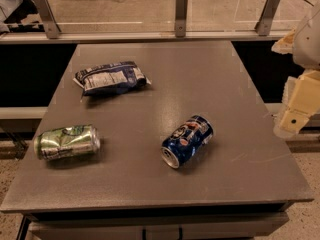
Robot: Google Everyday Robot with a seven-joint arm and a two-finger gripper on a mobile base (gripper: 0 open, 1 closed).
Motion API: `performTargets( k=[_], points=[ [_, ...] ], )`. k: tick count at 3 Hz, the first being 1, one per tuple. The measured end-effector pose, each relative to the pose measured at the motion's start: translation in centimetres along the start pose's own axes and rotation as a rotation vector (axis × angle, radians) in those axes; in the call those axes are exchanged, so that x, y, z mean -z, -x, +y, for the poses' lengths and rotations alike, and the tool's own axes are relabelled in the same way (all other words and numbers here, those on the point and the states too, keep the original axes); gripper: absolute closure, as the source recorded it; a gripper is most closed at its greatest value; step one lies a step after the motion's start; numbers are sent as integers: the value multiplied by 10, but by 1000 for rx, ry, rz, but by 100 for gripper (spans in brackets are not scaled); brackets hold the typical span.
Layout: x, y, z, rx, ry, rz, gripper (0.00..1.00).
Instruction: Place pepsi can upright
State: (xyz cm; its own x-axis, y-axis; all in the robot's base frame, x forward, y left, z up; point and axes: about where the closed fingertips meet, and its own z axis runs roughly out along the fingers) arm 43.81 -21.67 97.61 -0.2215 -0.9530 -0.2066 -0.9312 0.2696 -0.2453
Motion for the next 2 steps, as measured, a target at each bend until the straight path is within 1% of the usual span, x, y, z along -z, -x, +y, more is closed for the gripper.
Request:
performTargets(
  k=[1,2],
  points=[
    [0,0,0,0,0,0,0],
    [-18,32,11,164,31,13,0]
  ],
)
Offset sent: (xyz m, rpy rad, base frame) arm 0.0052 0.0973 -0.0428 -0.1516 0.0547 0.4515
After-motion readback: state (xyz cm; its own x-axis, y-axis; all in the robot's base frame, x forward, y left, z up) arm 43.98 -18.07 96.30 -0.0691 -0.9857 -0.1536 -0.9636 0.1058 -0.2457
